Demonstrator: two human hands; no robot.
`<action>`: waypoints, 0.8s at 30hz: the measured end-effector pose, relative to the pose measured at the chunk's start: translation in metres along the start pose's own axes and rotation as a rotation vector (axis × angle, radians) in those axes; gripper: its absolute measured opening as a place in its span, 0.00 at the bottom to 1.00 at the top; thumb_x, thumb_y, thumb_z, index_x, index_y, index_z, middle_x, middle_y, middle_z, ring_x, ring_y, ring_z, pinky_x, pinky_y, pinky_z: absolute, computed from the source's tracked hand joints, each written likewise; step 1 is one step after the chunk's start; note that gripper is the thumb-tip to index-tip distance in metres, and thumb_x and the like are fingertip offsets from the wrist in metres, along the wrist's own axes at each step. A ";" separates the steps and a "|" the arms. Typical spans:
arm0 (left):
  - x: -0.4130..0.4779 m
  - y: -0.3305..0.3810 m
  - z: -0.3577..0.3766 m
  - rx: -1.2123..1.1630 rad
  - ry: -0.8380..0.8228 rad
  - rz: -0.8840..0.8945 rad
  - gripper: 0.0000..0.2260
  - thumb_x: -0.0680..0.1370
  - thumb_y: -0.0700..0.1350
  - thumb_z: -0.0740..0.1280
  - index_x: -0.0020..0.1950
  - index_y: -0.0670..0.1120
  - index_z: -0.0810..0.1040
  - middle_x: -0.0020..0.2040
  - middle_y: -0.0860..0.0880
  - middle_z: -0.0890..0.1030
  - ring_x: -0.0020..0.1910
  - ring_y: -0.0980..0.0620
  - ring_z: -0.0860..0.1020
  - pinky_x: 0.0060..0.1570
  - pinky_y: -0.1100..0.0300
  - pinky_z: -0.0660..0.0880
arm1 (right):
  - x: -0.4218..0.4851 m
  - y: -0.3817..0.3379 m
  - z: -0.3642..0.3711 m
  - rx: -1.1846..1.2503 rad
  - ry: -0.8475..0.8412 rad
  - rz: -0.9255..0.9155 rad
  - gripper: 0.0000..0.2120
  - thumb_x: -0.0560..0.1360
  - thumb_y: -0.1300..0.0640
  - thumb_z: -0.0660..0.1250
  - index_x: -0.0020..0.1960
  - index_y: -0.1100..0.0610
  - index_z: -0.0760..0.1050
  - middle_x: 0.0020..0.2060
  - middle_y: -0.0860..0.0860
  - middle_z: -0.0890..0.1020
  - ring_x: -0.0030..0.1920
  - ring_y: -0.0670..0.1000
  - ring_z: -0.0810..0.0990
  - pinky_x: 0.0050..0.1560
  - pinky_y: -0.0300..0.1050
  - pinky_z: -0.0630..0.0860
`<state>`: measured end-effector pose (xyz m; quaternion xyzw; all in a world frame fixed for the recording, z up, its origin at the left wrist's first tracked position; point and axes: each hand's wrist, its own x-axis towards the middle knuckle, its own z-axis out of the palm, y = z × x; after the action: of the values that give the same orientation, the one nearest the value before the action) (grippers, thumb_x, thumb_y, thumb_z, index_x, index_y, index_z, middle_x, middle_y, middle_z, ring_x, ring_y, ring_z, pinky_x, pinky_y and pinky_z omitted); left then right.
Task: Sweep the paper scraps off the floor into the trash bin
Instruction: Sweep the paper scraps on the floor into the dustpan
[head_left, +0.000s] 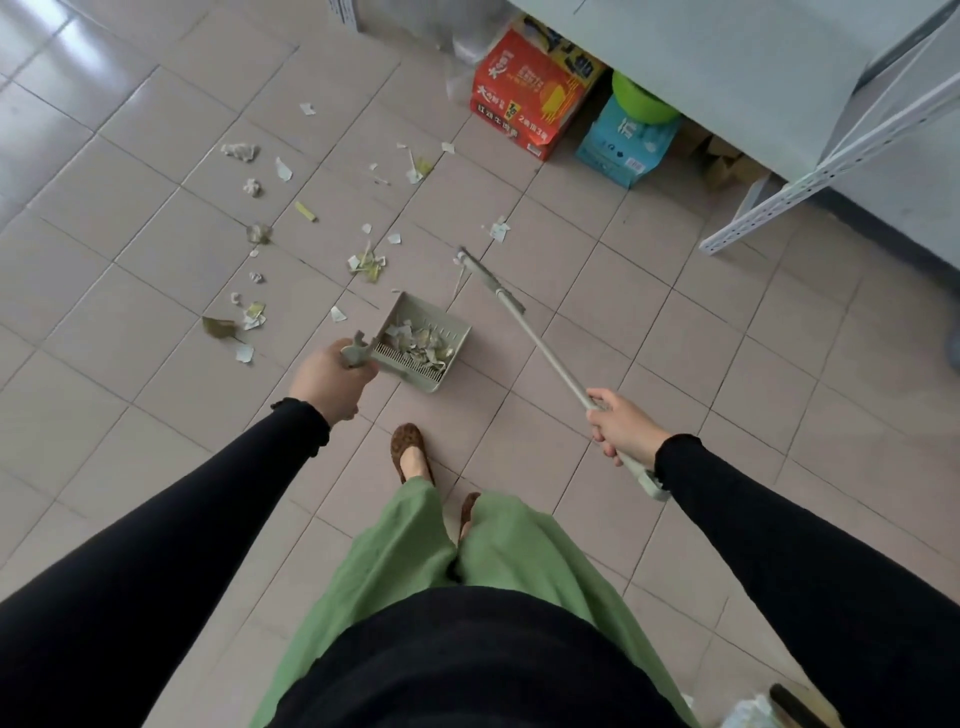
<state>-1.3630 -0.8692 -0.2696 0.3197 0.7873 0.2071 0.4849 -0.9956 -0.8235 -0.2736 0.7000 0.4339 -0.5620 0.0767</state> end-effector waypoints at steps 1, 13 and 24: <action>0.011 0.009 -0.003 0.018 -0.014 0.001 0.08 0.79 0.43 0.65 0.56 0.44 0.78 0.33 0.46 0.70 0.26 0.48 0.70 0.28 0.58 0.71 | 0.009 -0.012 -0.003 0.018 0.015 0.003 0.22 0.81 0.59 0.56 0.75 0.51 0.62 0.36 0.53 0.71 0.27 0.49 0.67 0.23 0.40 0.66; 0.093 0.081 -0.002 0.090 -0.077 -0.084 0.07 0.79 0.41 0.64 0.55 0.41 0.77 0.35 0.45 0.69 0.27 0.47 0.68 0.29 0.57 0.70 | 0.174 -0.162 -0.075 0.047 0.180 0.098 0.15 0.78 0.66 0.55 0.65 0.62 0.65 0.37 0.58 0.72 0.27 0.52 0.69 0.21 0.38 0.66; 0.116 0.122 0.015 0.015 -0.060 -0.138 0.07 0.80 0.44 0.64 0.57 0.44 0.76 0.49 0.40 0.83 0.25 0.50 0.70 0.24 0.61 0.69 | 0.141 -0.123 -0.081 -0.229 -0.129 0.114 0.22 0.82 0.61 0.56 0.75 0.53 0.67 0.36 0.55 0.74 0.27 0.50 0.70 0.23 0.41 0.67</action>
<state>-1.3504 -0.7010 -0.2715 0.2742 0.7940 0.1577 0.5192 -1.0241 -0.6265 -0.3186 0.6724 0.4489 -0.5476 0.2157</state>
